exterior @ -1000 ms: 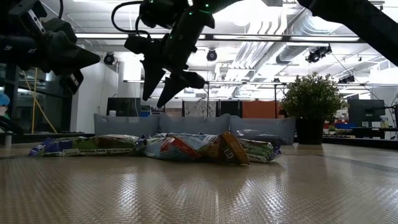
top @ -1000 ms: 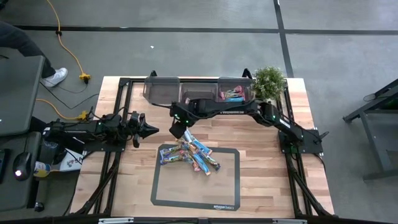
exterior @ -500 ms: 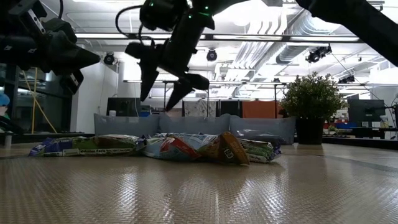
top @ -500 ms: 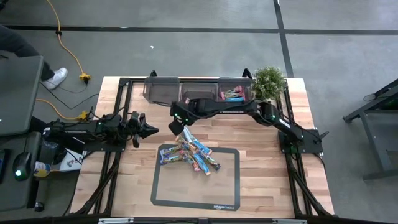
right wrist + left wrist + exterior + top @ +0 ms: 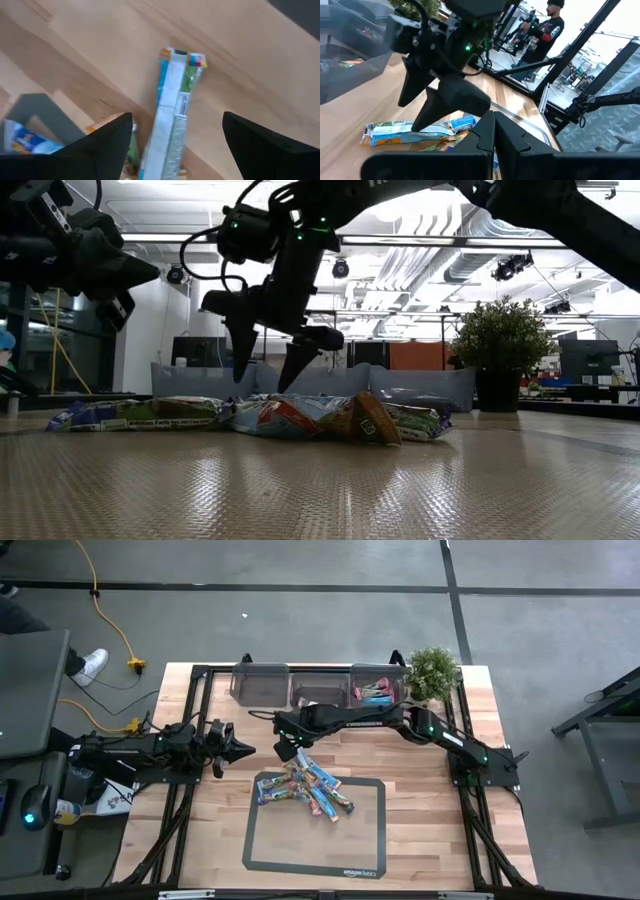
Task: Pick and place Granola Bars by type
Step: Put the yellow granola bar into the center black bin
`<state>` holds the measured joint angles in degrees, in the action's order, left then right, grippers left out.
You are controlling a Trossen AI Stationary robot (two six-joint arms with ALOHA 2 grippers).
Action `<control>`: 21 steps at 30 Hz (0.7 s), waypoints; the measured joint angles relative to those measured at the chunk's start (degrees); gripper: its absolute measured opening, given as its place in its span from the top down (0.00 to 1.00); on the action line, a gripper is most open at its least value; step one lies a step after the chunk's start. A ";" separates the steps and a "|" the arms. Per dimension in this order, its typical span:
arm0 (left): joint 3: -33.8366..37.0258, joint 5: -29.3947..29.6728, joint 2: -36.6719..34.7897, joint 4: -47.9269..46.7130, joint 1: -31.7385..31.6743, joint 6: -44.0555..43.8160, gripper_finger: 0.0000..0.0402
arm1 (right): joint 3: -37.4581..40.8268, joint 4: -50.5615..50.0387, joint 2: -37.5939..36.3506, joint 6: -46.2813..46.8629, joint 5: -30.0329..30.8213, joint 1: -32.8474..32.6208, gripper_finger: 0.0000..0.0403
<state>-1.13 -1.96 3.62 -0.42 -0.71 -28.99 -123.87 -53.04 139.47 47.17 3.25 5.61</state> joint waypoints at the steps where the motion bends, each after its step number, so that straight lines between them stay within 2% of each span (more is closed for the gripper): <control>1: 0.00 -0.06 0.00 0.02 0.00 0.00 1.00 | 0.00 0.13 0.19 -0.23 -0.37 0.00 0.27; 15: 0.00 -0.04 0.00 -0.01 0.00 0.07 1.00 | -0.08 0.83 3.51 -1.16 -3.16 -0.47 0.27; 21: 0.00 -0.03 0.01 -0.01 0.00 0.20 1.00 | -0.26 0.79 4.49 -1.12 -3.80 -0.95 0.32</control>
<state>-1.13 -1.99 3.63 -0.43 -0.71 -28.80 -124.14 -52.25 143.96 46.04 -0.55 4.65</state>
